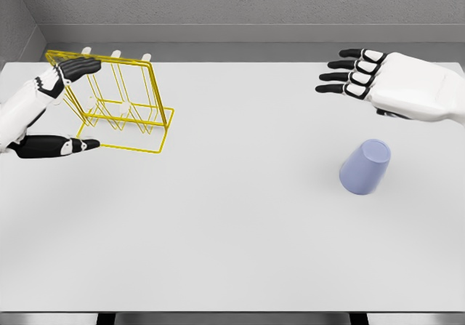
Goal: Place the cup on the cup holder with both arms
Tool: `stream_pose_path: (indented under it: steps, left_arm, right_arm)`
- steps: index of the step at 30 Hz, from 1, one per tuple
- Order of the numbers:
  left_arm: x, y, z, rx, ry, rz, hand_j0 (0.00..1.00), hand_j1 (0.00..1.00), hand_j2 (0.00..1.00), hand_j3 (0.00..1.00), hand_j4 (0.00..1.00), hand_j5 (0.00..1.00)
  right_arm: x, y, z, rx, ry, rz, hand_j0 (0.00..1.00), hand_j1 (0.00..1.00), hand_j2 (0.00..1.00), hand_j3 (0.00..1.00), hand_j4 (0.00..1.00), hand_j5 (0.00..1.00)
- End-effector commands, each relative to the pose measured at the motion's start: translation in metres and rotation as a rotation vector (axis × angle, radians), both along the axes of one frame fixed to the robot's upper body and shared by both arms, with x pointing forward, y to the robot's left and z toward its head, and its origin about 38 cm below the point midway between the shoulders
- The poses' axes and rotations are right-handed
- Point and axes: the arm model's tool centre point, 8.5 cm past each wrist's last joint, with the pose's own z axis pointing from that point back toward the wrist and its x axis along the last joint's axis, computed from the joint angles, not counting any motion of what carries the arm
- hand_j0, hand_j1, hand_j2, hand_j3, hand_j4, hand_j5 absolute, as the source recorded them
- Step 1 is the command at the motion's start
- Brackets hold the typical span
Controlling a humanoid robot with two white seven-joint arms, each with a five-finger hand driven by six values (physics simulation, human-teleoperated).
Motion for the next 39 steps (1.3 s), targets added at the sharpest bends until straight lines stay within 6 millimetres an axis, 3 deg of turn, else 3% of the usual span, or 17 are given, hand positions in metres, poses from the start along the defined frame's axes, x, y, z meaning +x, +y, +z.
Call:
stream_pose_path:
  steps: [1,5,7,8,9,11,13,18,20,22,26,32,34,39]
  left_arm:
    - [0.000,-0.005,-0.003,-0.036,0.001,-0.002,1.00,1.00,1.00,1.00,1.00,1.00]
    - [0.001,-0.008,-0.008,-0.064,0.004,0.000,1.00,1.00,1.00,1.00,1.00,1.00]
    - [0.000,-0.011,-0.012,-0.065,0.015,-0.008,1.00,1.00,1.00,1.00,1.00,1.00]
    - [-0.001,-0.019,-0.019,-0.077,0.033,-0.027,1.00,1.00,1.00,1.00,1.00,1.00]
    - [-0.003,-0.025,-0.024,-0.086,0.049,-0.041,1.00,1.00,1.00,1.00,1.00,1.00]
    - [-0.006,-0.038,-0.040,-0.113,0.096,-0.069,1.00,1.00,1.00,1.00,1.00,1.00]
    - [-0.008,-0.051,-0.050,-0.156,0.118,-0.087,1.00,1.00,1.00,1.00,1.00,1.00]
    - [-0.018,-0.060,-0.074,-0.163,0.184,-0.100,1.00,1.00,1.00,1.00,1.00,1.00]
    - [-0.024,-0.064,-0.098,-0.177,0.258,-0.098,1.00,1.00,1.00,1.00,1.00,1.00]
    - [-0.023,-0.066,-0.106,-0.222,0.296,-0.094,1.00,1.00,1.00,1.00,1.00,1.00]
    - [-0.036,-0.074,-0.142,-0.318,0.463,-0.102,1.00,1.00,1.00,1.00,1.00,1.00]
    - [-0.043,-0.083,-0.149,-0.421,0.587,-0.172,1.00,1.00,1.00,1.00,1.00,1.00]
    - [-0.041,-0.082,-0.149,-0.450,0.620,-0.177,1.00,1.00,1.00,1.00,1.00,1.00]
    - [-0.036,-0.082,-0.171,-0.556,0.862,-0.076,1.00,1.00,1.00,1.00,1.00,1.00]
  right_arm:
    - [0.000,0.001,-0.001,0.004,0.007,0.002,1.00,1.00,1.00,1.00,1.00,1.00]
    - [-0.001,-0.003,0.003,0.012,0.002,-0.002,1.00,1.00,1.00,1.00,1.00,1.00]
    - [0.004,-0.003,0.005,-0.086,0.022,-0.029,1.00,1.00,1.00,1.00,1.00,1.00]
    - [0.010,-0.010,-0.004,-0.276,0.114,-0.093,1.00,1.00,1.00,1.00,1.00,1.00]
    - [0.020,-0.011,-0.010,-0.342,0.162,-0.130,1.00,1.00,1.00,1.00,1.00,1.00]
    - [0.031,-0.021,-0.013,-0.361,0.191,-0.176,1.00,1.00,1.00,1.00,1.00,1.00]
    - [0.033,-0.032,-0.029,-0.409,0.252,-0.208,1.00,1.00,1.00,1.00,1.00,1.00]
    - [0.033,-0.045,-0.063,-0.469,0.342,-0.234,1.00,1.00,1.00,1.00,1.00,1.00]
    - [0.032,-0.043,-0.070,-0.478,0.356,-0.226,1.00,1.00,1.00,1.00,1.00,1.00]
    - [0.030,-0.039,-0.076,-0.485,0.368,-0.210,1.00,1.00,1.00,1.00,1.00,1.00]
    - [0.023,-0.021,-0.068,-0.482,0.334,-0.153,0.99,0.99,0.99,0.99,0.99,0.99]
    - [0.017,-0.010,-0.066,-0.485,0.316,-0.118,0.99,0.99,0.99,0.99,0.99,0.99]
    - [0.017,-0.008,-0.071,-0.490,0.323,-0.114,0.99,0.99,0.99,0.99,0.99,0.99]
    - [0.025,-0.008,-0.088,-0.517,0.339,-0.129,0.99,0.99,0.99,0.99,0.99,0.99]
